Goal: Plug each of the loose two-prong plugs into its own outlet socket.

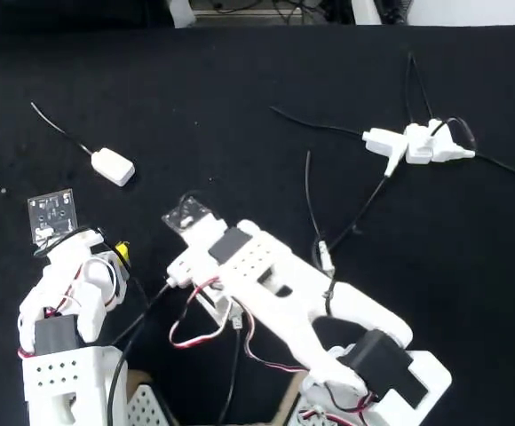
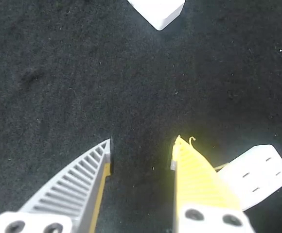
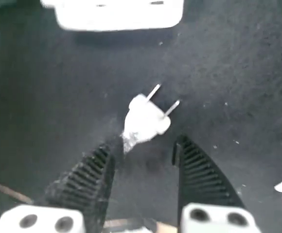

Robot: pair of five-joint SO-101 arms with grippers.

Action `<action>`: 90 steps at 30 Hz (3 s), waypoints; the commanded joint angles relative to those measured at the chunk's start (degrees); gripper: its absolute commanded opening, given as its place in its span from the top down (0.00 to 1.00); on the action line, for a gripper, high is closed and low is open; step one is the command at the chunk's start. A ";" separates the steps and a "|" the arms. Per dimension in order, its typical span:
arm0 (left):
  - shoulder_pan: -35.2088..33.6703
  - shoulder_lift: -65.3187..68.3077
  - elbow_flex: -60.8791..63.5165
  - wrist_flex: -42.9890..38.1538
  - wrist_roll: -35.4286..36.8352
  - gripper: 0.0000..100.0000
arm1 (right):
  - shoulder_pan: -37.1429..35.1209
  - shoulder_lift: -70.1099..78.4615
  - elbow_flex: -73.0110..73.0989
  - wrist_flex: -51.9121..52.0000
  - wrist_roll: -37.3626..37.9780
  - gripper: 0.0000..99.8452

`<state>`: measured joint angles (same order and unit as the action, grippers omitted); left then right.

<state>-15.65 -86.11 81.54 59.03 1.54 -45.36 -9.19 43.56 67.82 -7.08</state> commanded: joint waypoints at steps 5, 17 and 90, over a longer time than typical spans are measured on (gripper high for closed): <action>-0.57 -0.53 -0.57 0.18 -0.35 0.79 | 1.14 -2.59 3.03 -3.60 -4.04 0.83; -0.57 -0.53 -0.57 0.18 -0.35 0.79 | -0.44 -2.33 6.46 -10.99 5.71 0.99; -0.57 -0.53 -0.48 0.18 -0.35 0.79 | 11.52 15.69 -16.57 -8.97 16.88 0.85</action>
<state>-15.65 -86.11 81.54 59.03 1.54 -32.97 6.90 27.21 59.74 9.98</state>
